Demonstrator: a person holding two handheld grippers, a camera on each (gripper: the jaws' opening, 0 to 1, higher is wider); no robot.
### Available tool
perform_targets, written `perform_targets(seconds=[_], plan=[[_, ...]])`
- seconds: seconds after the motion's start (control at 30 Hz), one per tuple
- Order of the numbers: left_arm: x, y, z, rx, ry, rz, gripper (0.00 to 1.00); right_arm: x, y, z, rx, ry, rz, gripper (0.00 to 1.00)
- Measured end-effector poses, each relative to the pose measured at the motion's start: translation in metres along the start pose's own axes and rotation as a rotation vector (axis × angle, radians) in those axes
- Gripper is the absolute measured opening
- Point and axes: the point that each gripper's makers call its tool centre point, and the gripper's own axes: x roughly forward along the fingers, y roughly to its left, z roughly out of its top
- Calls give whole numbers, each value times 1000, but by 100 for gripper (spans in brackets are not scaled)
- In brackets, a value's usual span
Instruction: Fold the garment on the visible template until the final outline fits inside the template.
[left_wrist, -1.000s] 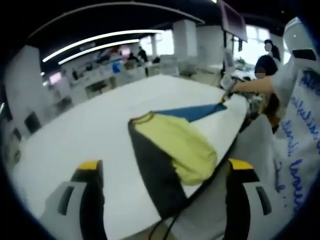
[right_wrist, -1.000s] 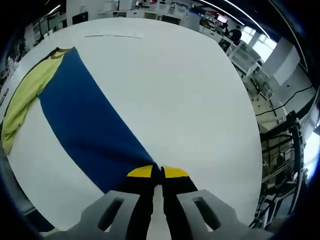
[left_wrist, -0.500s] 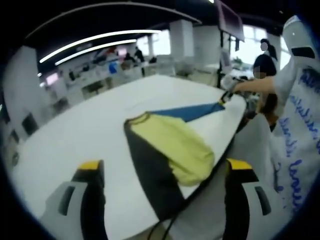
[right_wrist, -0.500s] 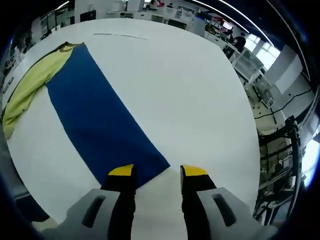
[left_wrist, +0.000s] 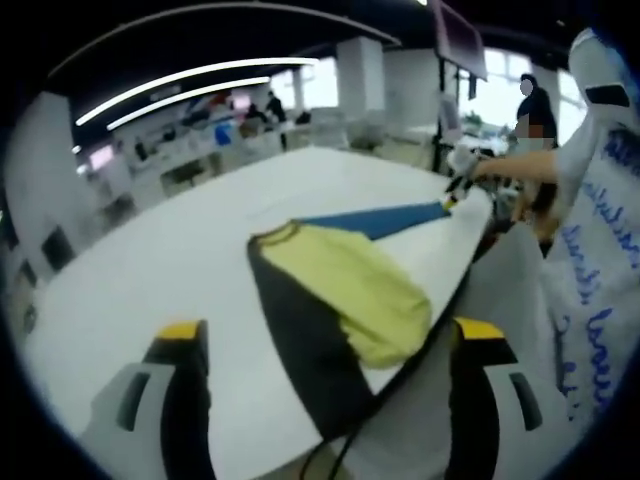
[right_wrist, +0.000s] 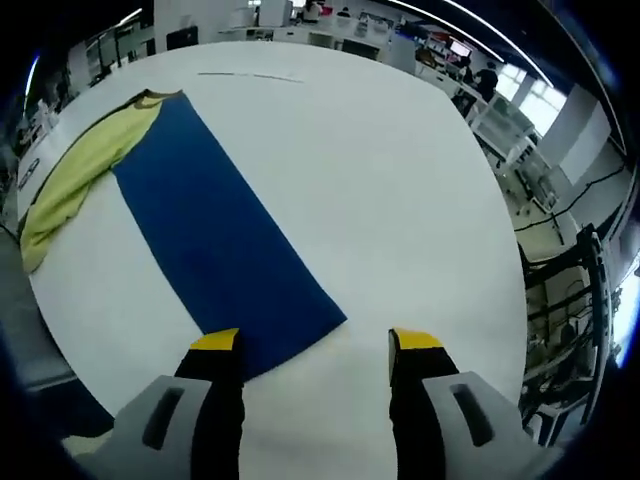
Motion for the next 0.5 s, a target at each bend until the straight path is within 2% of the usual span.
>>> perform_targets(seconds=[0.13, 0.23, 0.3, 0.5], plan=[[0, 0, -5, -14, 1, -2, 96, -3, 4, 5, 12, -18, 17, 69], [-1, 2, -16, 4, 39, 15, 96, -4, 5, 8, 22, -27, 19, 71], [-1, 2, -21, 8, 53, 17, 96, -5, 8, 9, 34, -34, 30, 75], [-6, 10, -28, -18, 52, 30, 95, -10, 20, 9, 46, -36, 49, 85]])
